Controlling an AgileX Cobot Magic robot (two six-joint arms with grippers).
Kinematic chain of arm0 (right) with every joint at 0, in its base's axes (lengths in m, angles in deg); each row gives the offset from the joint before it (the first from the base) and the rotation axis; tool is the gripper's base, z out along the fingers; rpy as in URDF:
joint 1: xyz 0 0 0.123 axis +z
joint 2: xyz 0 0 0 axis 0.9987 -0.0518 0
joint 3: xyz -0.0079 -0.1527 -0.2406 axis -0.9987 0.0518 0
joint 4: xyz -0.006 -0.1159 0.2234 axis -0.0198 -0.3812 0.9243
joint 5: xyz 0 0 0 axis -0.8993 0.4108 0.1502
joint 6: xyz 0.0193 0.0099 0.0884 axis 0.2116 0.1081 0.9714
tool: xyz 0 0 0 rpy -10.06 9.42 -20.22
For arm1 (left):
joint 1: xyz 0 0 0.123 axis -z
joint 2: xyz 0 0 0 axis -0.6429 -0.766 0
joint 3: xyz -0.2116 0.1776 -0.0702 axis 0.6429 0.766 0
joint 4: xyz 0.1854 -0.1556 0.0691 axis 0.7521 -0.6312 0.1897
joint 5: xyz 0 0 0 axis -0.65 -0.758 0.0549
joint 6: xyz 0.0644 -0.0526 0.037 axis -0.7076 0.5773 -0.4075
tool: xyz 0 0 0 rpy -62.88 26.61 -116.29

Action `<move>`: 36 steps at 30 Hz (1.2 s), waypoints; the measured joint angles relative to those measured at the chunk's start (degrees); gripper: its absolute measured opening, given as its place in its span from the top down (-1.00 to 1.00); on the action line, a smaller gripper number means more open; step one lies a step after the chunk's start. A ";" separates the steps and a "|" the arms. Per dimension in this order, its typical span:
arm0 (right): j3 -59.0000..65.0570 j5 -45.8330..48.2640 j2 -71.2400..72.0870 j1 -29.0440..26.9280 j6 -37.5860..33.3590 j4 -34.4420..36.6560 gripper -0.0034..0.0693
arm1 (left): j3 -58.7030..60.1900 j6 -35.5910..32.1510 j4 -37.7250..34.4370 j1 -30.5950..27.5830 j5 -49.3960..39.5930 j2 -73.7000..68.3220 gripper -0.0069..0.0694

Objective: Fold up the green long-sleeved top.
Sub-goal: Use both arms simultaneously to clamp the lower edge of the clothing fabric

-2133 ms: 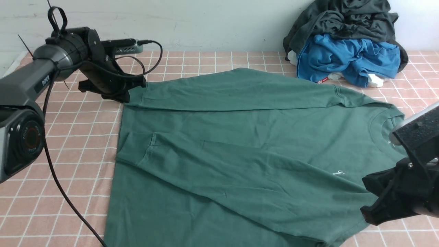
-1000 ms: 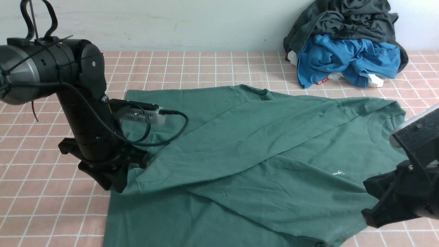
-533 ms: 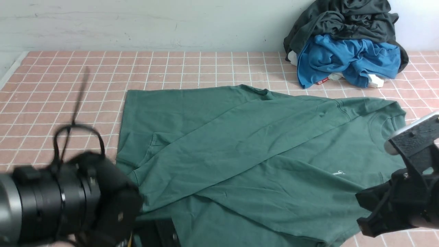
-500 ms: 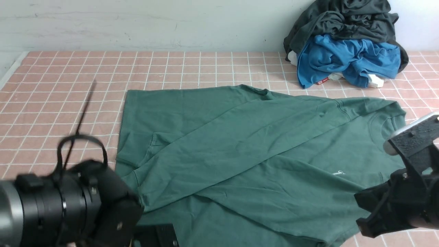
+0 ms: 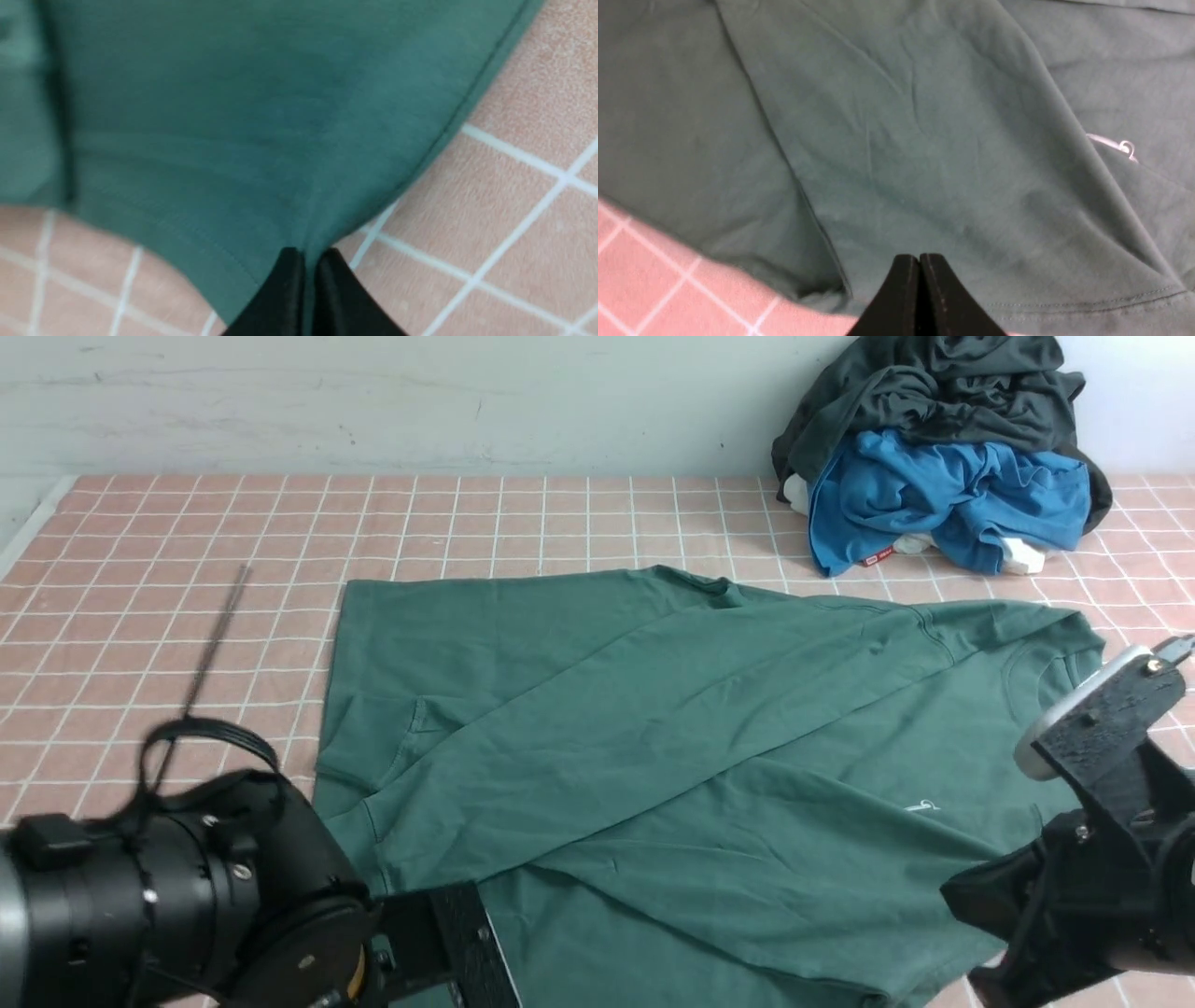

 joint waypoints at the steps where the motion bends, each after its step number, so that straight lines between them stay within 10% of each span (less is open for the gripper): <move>1: -0.36 1.74 -0.07 0.00 -0.86 -1.69 0.94 | -0.75 0.59 0.81 0.00 -1.68 1.65 0.80; 11: -1.37 3.51 -11.17 -1.13 4.06 -29.92 0.71 | -1.36 7.80 7.03 -8.84 -0.73 13.02 0.80; 21: -1.90 -8.04 -26.59 -1.26 14.69 -49.24 -0.08 | -1.36 8.00 4.84 -11.13 3.40 13.83 0.80; 30: -5.66 -1.48 -26.88 -1.26 27.44 -54.43 0.80 | -2.81 7.95 1.43 -11.13 -1.79 15.80 0.80; 36: -14.15 7.56 -19.71 -1.28 28.09 -56.75 0.94 | -11.48 9.35 0.14 -12.78 -6.97 18.56 0.80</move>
